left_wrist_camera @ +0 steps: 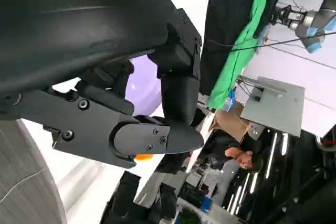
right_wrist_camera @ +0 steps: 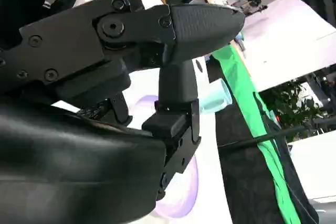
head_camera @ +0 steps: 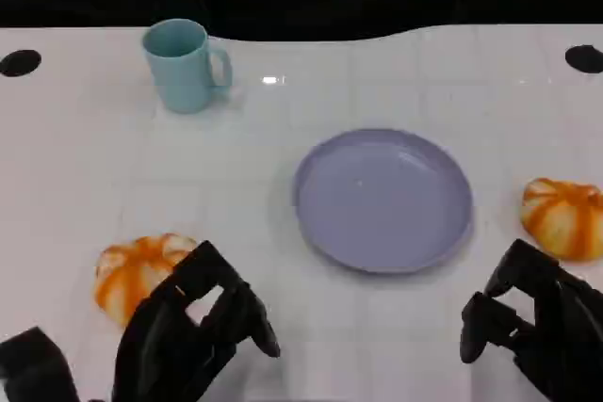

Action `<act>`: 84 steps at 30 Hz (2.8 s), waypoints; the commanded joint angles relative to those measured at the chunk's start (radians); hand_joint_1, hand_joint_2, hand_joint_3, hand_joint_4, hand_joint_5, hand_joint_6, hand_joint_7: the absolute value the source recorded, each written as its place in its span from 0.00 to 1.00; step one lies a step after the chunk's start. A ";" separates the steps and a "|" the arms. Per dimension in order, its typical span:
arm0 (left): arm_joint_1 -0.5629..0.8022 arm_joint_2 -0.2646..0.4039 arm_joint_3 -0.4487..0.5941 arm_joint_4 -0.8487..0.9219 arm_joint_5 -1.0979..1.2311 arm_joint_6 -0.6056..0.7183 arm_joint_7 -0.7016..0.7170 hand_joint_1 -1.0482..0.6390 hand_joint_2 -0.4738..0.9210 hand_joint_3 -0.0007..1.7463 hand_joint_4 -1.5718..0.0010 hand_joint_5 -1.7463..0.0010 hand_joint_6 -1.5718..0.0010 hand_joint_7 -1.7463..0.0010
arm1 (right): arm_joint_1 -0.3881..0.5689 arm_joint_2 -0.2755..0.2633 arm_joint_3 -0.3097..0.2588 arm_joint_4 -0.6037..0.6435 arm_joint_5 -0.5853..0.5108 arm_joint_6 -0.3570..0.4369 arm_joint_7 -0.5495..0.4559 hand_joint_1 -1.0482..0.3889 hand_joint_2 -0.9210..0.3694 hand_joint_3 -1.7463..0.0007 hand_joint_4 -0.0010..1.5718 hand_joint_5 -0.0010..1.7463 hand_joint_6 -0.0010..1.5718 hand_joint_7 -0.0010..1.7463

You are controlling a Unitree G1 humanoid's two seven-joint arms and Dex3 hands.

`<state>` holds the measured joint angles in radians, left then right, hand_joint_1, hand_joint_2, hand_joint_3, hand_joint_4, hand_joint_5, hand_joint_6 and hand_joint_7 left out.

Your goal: Grasp the bread from the table and place it into the plate.

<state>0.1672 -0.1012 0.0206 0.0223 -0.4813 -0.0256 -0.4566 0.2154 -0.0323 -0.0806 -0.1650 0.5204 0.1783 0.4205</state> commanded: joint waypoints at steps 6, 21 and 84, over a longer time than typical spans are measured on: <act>0.004 0.009 0.009 -0.011 -0.003 0.005 -0.001 0.29 1.00 0.20 0.48 0.00 0.65 0.00 | 0.007 -0.006 -0.011 -0.012 0.002 0.000 -0.009 0.32 0.00 0.80 0.47 1.00 0.39 0.91; 0.004 0.008 0.009 -0.014 0.004 0.000 0.005 0.28 1.00 0.20 0.48 0.00 0.65 0.00 | 0.005 -0.011 -0.011 -0.012 0.000 -0.001 -0.006 0.32 0.00 0.80 0.47 1.00 0.38 0.92; -0.229 0.632 -0.218 -0.280 1.526 0.072 -0.030 0.30 0.97 0.00 0.96 0.95 0.91 1.00 | 0.007 -0.015 -0.008 -0.030 0.002 0.008 -0.008 0.31 0.00 0.77 0.47 1.00 0.38 0.92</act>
<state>-0.0318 0.5212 -0.1778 -0.3165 1.0478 0.0450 -0.4920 0.2197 -0.0362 -0.0794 -0.1861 0.5210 0.1897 0.4118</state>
